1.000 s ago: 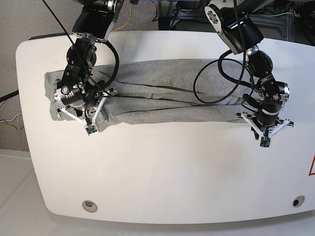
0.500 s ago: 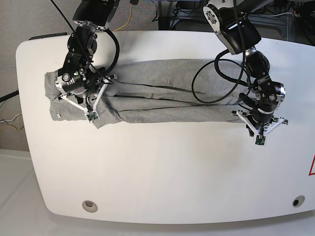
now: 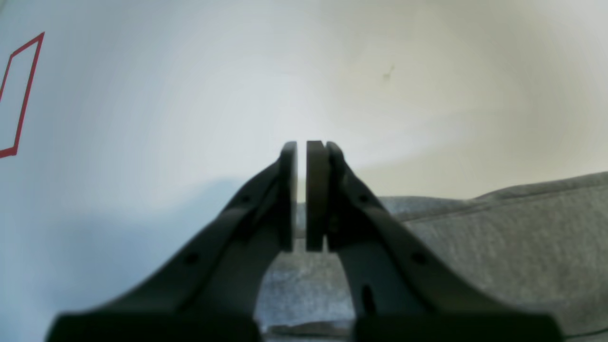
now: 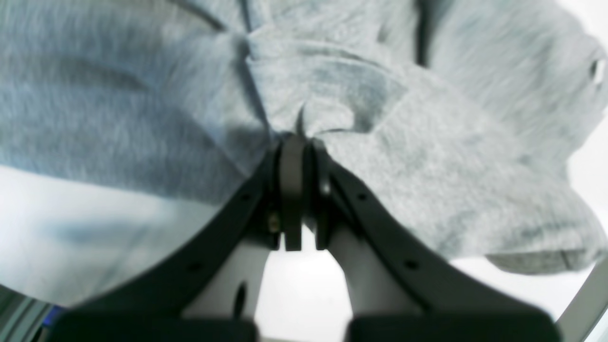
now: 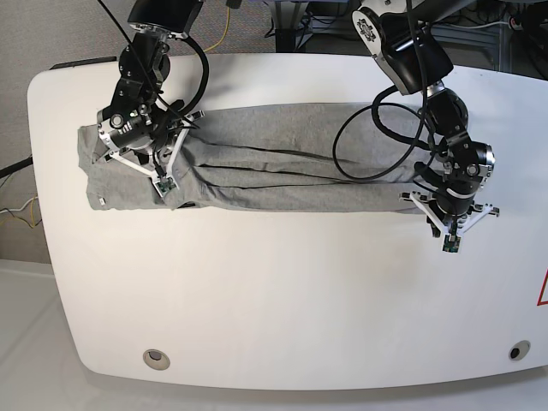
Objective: Fold the T-shirt properly
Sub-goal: 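Press the folded end down with the right gripper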
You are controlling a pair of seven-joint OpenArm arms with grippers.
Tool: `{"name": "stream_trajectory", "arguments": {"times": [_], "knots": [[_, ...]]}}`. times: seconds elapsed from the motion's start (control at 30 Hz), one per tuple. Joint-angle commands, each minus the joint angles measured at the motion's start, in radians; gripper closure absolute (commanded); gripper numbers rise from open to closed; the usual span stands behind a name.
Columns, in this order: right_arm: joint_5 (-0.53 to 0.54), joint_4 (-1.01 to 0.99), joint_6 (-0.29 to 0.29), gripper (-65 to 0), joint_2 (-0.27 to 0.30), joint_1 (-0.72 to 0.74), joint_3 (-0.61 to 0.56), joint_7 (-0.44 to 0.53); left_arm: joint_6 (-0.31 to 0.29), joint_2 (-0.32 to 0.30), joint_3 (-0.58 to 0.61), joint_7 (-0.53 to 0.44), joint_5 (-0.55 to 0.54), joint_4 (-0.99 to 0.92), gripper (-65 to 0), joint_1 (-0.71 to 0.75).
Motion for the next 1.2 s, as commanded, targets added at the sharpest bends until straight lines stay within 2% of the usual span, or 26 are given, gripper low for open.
{"name": "stream_trajectory", "arguments": {"times": [0.0, 0.2, 0.63, 1.17], "knots": [[0.000, 0.023, 0.008, 0.0, 0.005, 0.002, -0.001, 0.007, 0.006, 0.001, 0.006, -0.026, -0.017, 0.015, -2.5, -0.025], [-0.002, 0.021, 0.008, 0.0, 0.008, -0.020, -0.001, 0.007, 0.006, 0.007, 0.004, -0.026, -0.017, 0.015, -2.5, -0.025], [-0.003, -0.022, 0.006, 0.0, 0.080, -0.057, 0.000, 0.007, 0.006, 0.007, 0.004, -0.026, -0.017, 0.015, -2.5, -0.025], [-0.003, -0.031, 0.006, 0.0, 0.082, -0.061, 0.005, 0.011, 0.006, 0.021, 0.004, -0.026, -0.017, 0.015, -2.5, -0.020]]}}
